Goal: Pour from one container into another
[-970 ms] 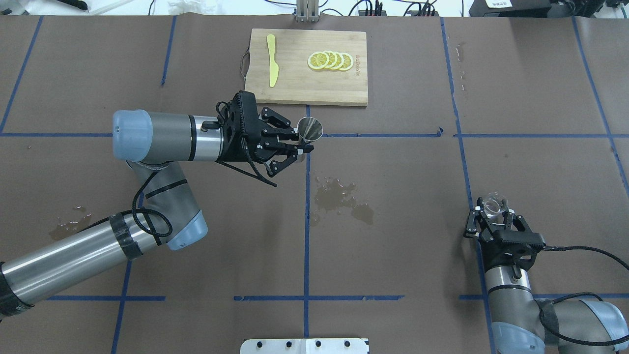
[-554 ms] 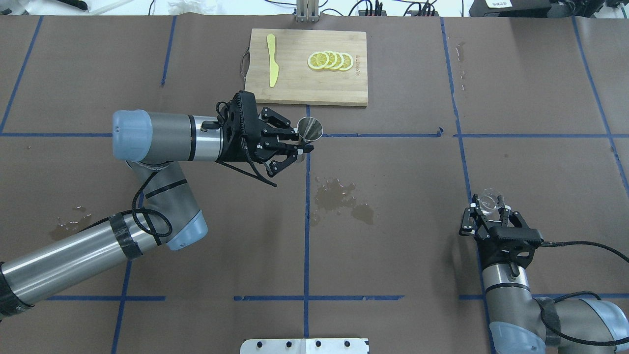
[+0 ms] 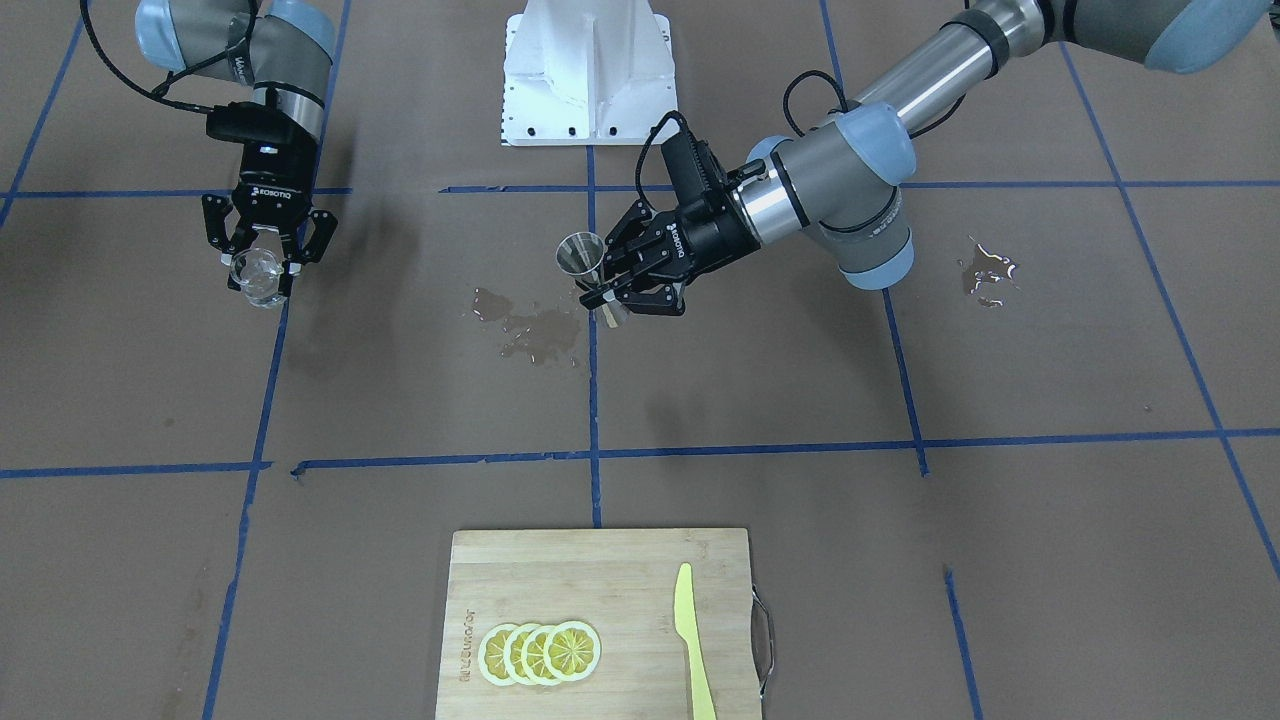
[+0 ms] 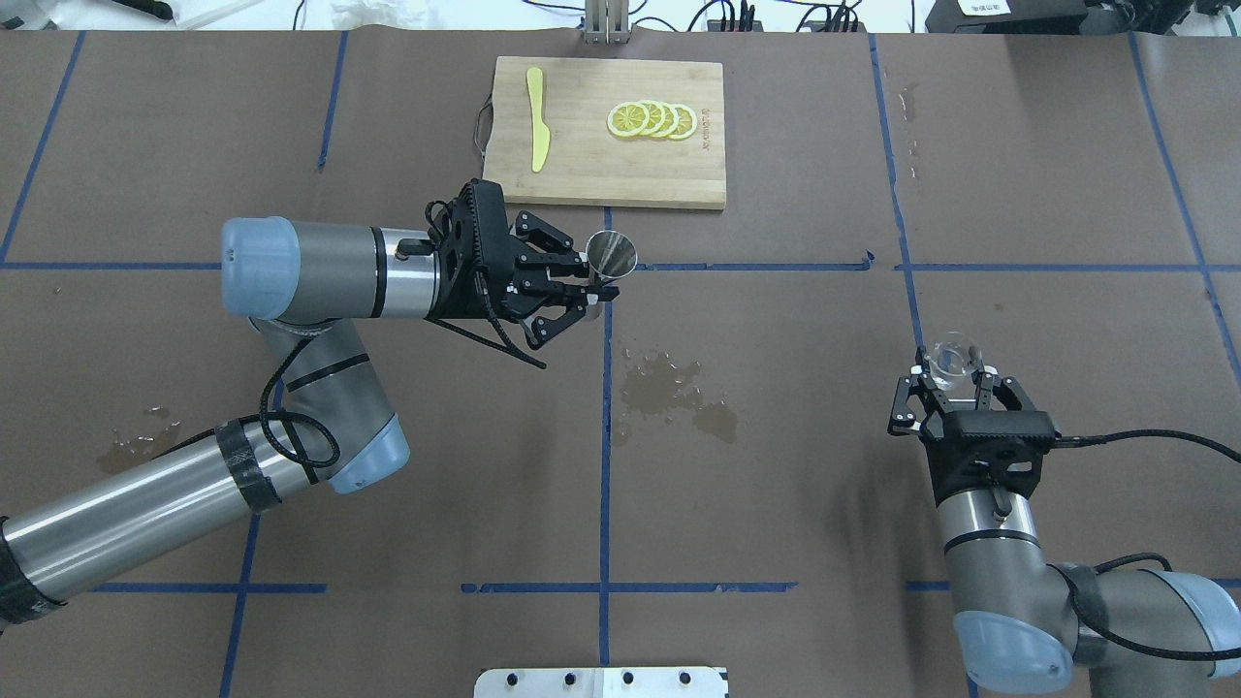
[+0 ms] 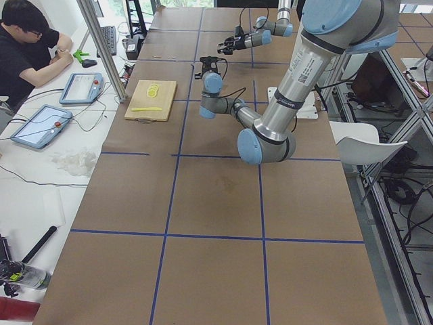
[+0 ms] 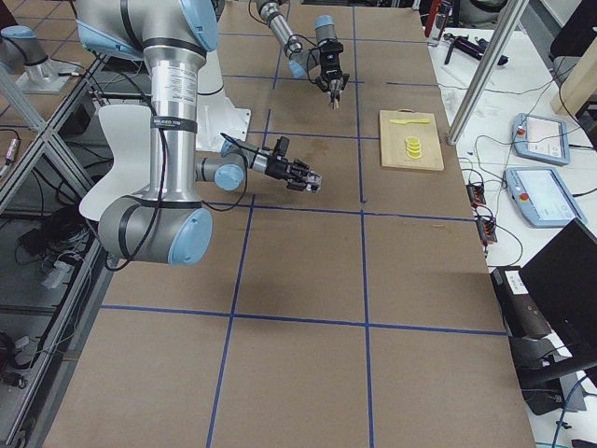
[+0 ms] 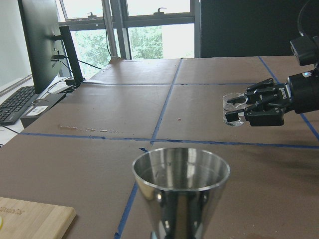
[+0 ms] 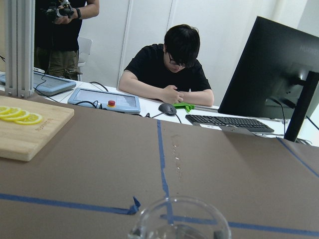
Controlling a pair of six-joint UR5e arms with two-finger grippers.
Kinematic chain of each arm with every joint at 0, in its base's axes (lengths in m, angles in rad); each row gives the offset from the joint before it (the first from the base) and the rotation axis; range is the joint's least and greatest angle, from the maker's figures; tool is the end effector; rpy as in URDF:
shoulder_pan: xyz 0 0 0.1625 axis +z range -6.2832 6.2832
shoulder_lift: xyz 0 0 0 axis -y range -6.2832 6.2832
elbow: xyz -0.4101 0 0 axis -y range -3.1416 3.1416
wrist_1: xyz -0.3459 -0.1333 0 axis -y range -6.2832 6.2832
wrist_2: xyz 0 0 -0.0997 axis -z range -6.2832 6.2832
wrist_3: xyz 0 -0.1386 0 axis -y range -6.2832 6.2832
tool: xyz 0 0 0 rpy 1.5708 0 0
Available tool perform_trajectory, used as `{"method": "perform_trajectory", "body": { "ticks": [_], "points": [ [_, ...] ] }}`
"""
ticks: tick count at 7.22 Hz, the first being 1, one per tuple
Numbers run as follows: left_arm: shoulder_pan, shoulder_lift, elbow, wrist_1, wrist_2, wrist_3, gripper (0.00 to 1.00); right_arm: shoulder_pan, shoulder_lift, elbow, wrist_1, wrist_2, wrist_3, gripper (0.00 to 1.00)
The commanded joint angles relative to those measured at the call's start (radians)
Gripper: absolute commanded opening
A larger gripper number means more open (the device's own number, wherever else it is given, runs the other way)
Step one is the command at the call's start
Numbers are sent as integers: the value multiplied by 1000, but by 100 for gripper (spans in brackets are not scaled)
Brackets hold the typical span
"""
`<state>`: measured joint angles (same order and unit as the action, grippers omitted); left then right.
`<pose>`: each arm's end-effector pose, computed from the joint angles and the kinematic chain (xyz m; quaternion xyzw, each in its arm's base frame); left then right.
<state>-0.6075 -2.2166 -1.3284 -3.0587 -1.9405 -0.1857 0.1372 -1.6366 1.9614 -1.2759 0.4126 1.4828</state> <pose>0.4913 -0.4429 0.2189 0.6107 0.5234 0.3560 0.4758 -0.3748 -0.3145 0.4487 0.5466 -0.1950 0.1864 0.7928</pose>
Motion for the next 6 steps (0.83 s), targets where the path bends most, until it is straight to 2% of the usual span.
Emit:
{"method": "perform_trajectory", "body": {
  "ticks": [1,2,4,6],
  "points": [
    [0,0,0,0,0,0,0,68,73,69,0,52,-154,0],
    [0,2,0,0,0,2,0,93,130,101,0,108,-203,0],
    [2,0,0,0,0,2,0,90,182,109,0,85,-268,0],
    [3,2,0,0,0,2,0,90,282,111,0,92,-454,0]
  ]
}}
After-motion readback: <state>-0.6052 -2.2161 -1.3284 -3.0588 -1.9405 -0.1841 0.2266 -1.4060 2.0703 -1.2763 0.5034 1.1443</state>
